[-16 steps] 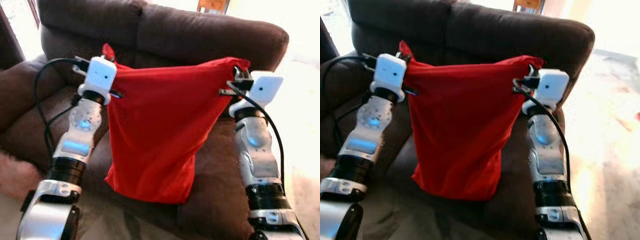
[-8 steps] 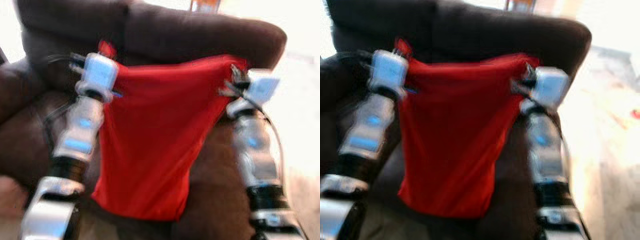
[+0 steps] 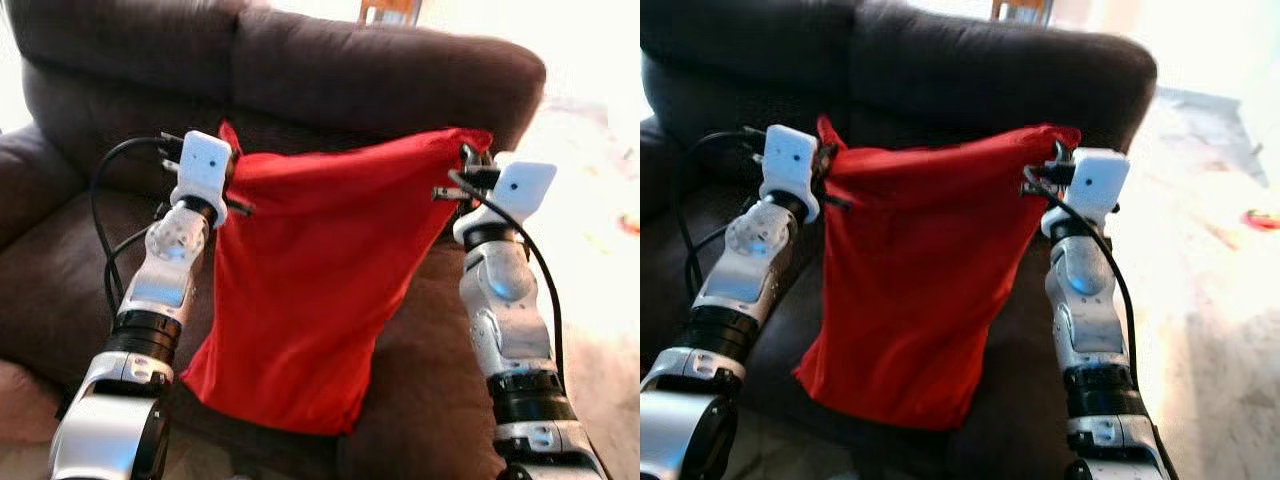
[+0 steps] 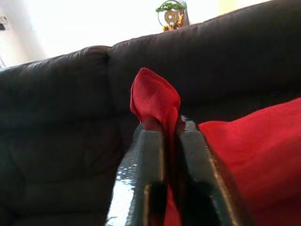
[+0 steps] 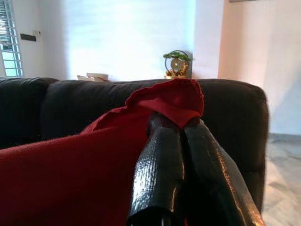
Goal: Move the pillow to the sofa from floor
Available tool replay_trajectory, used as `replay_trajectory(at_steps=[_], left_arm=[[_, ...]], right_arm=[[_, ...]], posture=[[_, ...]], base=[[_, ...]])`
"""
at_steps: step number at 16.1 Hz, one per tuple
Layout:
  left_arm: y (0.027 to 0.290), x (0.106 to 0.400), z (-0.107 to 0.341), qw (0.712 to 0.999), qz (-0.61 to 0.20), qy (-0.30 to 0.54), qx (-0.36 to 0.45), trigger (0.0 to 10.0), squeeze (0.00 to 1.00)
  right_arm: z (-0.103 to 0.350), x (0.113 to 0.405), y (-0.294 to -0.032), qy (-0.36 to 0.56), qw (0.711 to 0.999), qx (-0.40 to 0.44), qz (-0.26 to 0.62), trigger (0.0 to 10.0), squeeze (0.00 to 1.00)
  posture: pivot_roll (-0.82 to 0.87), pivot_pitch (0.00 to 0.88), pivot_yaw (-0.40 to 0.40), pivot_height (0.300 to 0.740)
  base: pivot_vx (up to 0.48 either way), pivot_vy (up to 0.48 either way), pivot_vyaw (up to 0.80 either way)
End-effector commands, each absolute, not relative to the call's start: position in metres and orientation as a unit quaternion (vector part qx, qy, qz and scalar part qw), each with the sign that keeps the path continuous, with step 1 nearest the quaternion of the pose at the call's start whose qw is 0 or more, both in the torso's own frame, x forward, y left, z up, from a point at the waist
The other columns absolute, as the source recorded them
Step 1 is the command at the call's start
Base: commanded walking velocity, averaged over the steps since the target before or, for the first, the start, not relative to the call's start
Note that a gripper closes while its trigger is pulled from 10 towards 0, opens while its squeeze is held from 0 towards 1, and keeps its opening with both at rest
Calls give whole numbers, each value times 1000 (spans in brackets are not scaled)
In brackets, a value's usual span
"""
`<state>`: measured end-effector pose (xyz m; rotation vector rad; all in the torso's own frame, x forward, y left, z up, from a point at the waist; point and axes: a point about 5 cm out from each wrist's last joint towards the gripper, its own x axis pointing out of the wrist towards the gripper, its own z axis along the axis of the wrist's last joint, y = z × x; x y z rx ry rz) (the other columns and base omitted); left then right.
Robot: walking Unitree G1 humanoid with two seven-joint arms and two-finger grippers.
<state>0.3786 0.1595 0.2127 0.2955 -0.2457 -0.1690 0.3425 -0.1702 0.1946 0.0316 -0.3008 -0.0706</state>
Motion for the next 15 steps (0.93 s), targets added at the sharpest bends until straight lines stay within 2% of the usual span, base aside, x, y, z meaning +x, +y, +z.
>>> replay_trajectory(at_steps=[1, 6, 7, 8, 9, 12, 14, 15], left_arm=[[165, 377, 201, 983, -79, -98, 133, 10000, 1000], [167, 377, 200, 984, -63, -95, 135, 10000, 1000], [166, 378, 201, 983, -65, -95, 142, 10000, 1000], [165, 377, 201, 982, -57, -103, 150, 10000, 1000], [163, 374, 202, 982, -49, -114, 145, 10000, 0], [163, 360, 178, 986, -45, -105, 118, 10000, 0], [177, 345, 126, 990, -20, -36, 132, 10000, 0], [183, 334, 100, 991, -4, 9, 131, 10000, 0]], right_arm=[[198, 342, -182, -155, 986, 17, -64, 10000, 1000], [197, 343, -180, -149, 987, 13, -60, 10000, 1000], [196, 343, -180, -146, 987, 7, -61, 10000, 0], [195, 343, -179, -143, 988, 8, -63, 10000, 0], [194, 343, -176, -139, 988, 6, -62, 10000, 0], [172, 340, -178, -105, 992, 24, -67, 10000, 0], [124, 331, -188, -25, 997, 7, -73, 10000, 0], [102, 325, -197, 32, 994, 28, -102, 10000, 0]], posture=[[63, 31, -71, 740], [61, 34, -72, 740], [63, 34, -72, 740], [63, 34, -71, 740], [60, 32, -69, 740], [64, 29, -65, 740], [62, 25, -63, 740], [67, 26, -61, 740]], base=[[0, 0, 0], [0, 0, 0], [0, 0, 0], [0, 0, 0], [0, 0, 0], [0, 0, 0], [0, 0, 0], [0, 0, 0]])
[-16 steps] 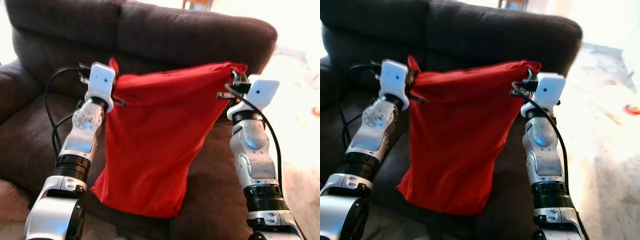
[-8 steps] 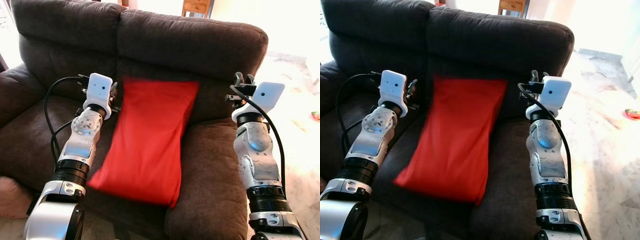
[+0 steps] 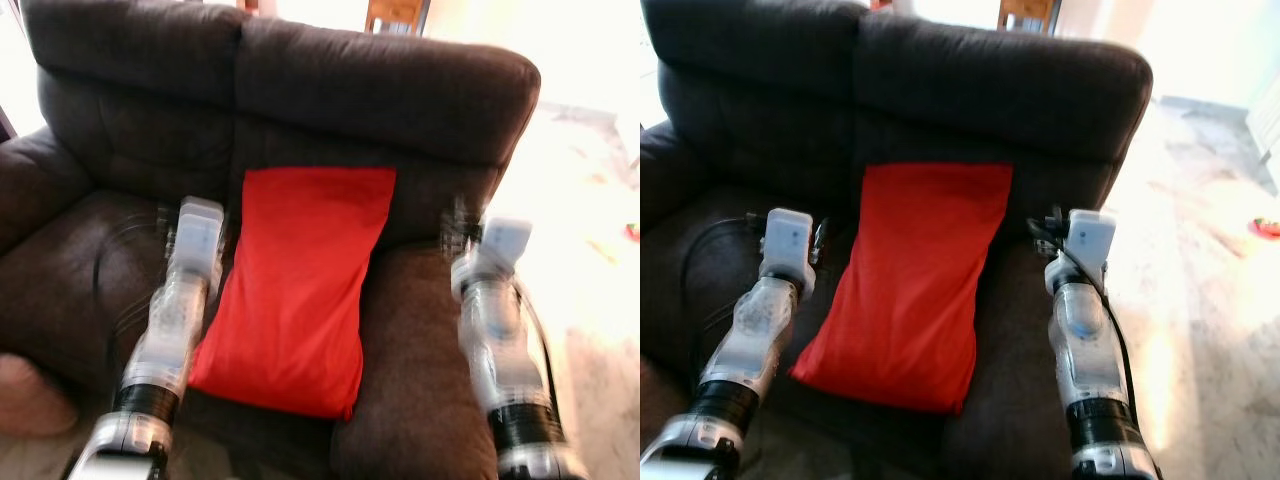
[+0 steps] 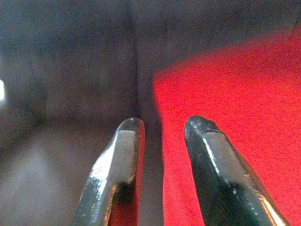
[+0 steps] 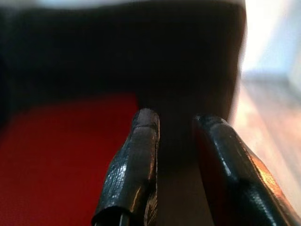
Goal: Move the pillow to the sofa from floor
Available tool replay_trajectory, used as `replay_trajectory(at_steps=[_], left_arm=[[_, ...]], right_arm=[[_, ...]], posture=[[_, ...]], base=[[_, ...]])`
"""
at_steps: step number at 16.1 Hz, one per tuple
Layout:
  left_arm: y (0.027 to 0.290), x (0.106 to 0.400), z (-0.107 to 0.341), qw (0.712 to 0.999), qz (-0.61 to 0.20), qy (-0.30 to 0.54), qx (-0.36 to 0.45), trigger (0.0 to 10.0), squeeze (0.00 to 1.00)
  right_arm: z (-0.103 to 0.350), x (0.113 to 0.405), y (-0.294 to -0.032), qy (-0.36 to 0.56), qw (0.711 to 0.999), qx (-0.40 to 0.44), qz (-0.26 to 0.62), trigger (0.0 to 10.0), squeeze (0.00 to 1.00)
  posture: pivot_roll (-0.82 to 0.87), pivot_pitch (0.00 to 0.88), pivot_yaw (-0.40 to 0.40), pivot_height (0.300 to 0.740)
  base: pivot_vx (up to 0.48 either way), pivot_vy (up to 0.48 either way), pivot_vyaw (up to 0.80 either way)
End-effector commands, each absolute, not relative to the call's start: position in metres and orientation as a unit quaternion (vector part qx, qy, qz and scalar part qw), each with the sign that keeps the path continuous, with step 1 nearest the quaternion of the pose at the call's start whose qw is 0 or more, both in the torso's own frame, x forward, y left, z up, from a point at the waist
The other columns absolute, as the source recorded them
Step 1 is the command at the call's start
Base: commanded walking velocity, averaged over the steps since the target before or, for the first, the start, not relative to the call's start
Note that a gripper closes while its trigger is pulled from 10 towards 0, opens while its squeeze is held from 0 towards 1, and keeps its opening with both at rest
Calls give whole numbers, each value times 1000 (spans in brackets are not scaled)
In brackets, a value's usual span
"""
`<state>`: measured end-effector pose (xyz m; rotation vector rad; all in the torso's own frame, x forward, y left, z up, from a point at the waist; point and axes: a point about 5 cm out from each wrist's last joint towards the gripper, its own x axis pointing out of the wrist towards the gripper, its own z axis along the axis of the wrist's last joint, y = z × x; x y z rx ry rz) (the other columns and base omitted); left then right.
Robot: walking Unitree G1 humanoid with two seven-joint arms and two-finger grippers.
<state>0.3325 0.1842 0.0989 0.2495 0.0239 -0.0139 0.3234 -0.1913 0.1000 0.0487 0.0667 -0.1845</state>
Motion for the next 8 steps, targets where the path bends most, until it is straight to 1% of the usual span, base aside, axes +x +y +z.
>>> replay_trajectory(at_steps=[1, 3, 4, 5, 6, 8], left_arm=[[185, 327, 89, 991, -4, 25, 130, 10000, 0], [189, 322, 78, 992, 6, 42, 123, 10000, 0], [189, 320, 72, 990, 4, 52, 129, 10000, 0], [190, 315, 56, 987, 2, 87, 136, 10000, 0], [192, 307, 37, 984, 4, 125, 130, 10000, 0], [197, 296, 19, 981, 15, 168, 97, 10000, 0]], right_arm=[[99, 323, -202, 61, 990, 37, -125, 10000, 0], [103, 322, -203, 41, 993, 27, -108, 10000, 0], [96, 320, -204, 50, 993, 21, -108, 10000, 0], [64, 310, -211, 102, 989, 3, -111, 10000, 0], [27, 292, -221, 168, 977, 26, -130, 10000, 0], [9, 279, -221, 201, 972, 24, -118, 10000, 0]], posture=[[56, 27, -59, 740], [48, 23, -54, 740], [43, 19, -53, 740], [43, 11, -52, 740], [56, 10, -51, 740], [42, 0, -45, 740]], base=[[0, 0, 0], [0, 0, 0], [0, 0, 0], [0, 0, 0], [0, 0, 0], [0, 0, 0]])
